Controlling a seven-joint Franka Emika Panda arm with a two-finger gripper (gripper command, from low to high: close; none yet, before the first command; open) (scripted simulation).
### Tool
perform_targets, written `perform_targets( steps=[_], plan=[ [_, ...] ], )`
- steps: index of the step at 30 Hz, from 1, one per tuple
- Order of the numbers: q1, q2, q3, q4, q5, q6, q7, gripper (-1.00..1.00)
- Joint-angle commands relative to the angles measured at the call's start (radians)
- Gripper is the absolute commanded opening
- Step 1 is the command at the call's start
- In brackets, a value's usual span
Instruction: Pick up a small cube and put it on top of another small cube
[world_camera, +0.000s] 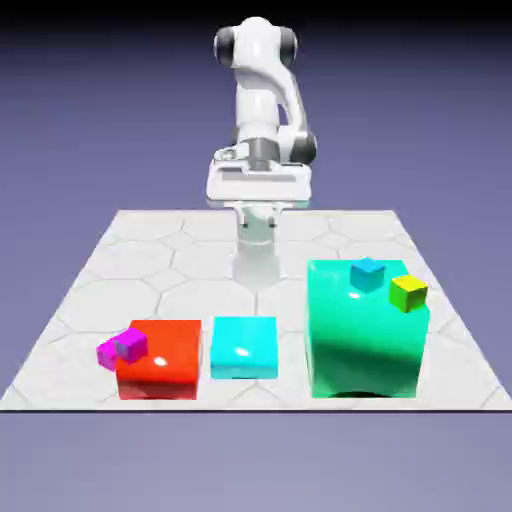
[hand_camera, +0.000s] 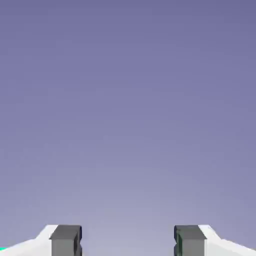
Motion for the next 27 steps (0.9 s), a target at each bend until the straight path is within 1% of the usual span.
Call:
perform_targets(
  steps=[1, 25, 27],
  plan=[
    [-0.036, 0.036, 0.005, 0.021, 0.018, -0.020, 0.039, 0.00],
    [-0.897, 0.904, 0.131, 0.532, 0.447, -0.503, 0.981, 0.00],
    [-0.895, 0.940, 0.139, 0.539, 0.457, -0.473, 0.972, 0.00]
  ],
)
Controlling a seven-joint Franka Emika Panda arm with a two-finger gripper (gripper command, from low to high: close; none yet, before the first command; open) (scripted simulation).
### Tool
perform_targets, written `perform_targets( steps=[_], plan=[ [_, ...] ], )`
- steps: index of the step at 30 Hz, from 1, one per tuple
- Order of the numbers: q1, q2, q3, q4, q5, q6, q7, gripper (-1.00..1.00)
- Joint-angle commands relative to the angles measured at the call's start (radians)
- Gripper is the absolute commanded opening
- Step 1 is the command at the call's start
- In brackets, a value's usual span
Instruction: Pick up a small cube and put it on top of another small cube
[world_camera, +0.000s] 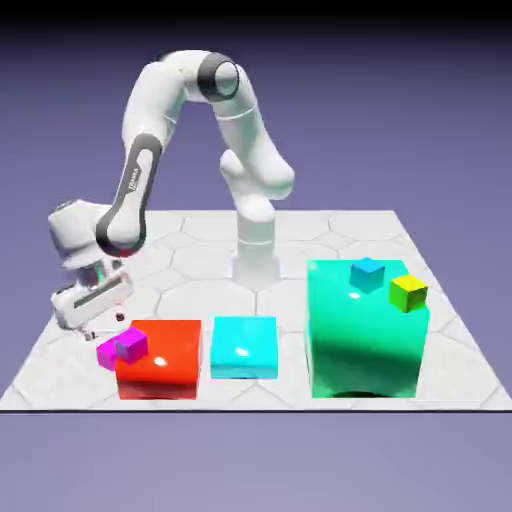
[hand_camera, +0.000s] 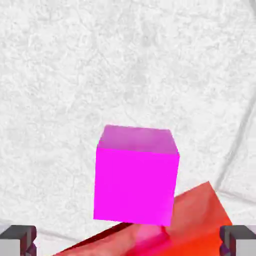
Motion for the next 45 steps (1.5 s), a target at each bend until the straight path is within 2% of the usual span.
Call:
perform_targets(
  steps=[1, 4, 5, 10, 12, 35, 45],
  plan=[
    [0.002, 0.036, 0.008, 0.006, 0.010, 0.031, -0.010, 0.00],
    [0.006, 0.130, 0.027, 0.023, 0.035, 0.110, -0.034, 0.00],
    [0.006, 0.130, 0.027, 0.023, 0.035, 0.110, -0.034, -1.00],
    [-0.001, -0.015, -0.003, -0.003, -0.004, -0.013, 0.004, -1.00],
    [-0.033, -0.012, 0.017, -0.005, -0.061, -0.050, -0.006, -1.00],
    [0.029, 0.049, 0.256, 0.334, -0.943, -0.331, -0.991, -1.00],
    [0.269, -0.033, 0.416, 0.411, -0.725, -0.515, -0.580, -1.00]
  ],
)
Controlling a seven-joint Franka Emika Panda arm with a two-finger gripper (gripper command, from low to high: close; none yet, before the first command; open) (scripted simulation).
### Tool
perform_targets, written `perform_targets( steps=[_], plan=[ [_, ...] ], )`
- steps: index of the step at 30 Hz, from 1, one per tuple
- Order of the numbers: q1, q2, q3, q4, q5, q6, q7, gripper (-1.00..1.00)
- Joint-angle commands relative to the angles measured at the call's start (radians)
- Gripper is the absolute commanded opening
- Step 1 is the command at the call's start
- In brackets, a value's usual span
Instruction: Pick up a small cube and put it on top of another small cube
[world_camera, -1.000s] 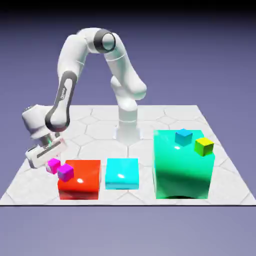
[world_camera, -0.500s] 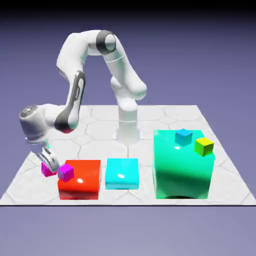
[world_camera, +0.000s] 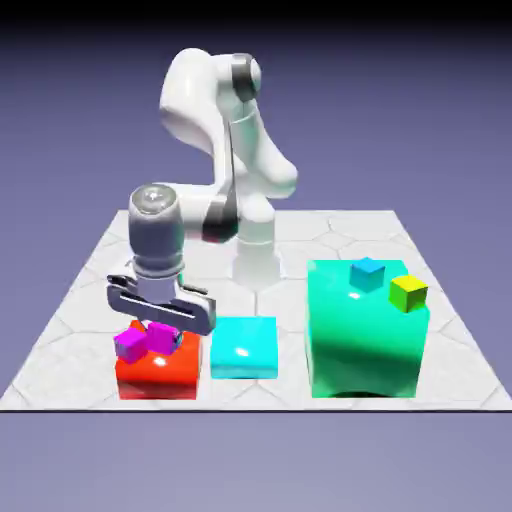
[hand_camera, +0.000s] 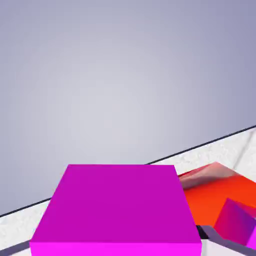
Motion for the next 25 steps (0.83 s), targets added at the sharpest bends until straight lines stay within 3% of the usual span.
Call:
perform_targets(
  steps=[1, 16, 22, 23, 25],
  plan=[
    [0.024, -0.008, 0.015, 0.007, 0.021, -0.018, 0.045, -1.00],
    [0.364, -0.128, 0.248, 0.109, 0.351, -0.280, 0.662, -1.00],
    [0.381, -0.103, 0.244, -0.042, 0.340, -0.108, 0.660, -1.00],
    [0.381, -0.103, 0.244, -0.042, 0.340, -0.108, 0.660, 1.00],
    [0.377, -0.109, 0.245, -0.006, 0.343, -0.149, 0.661, 1.00]
  ],
)
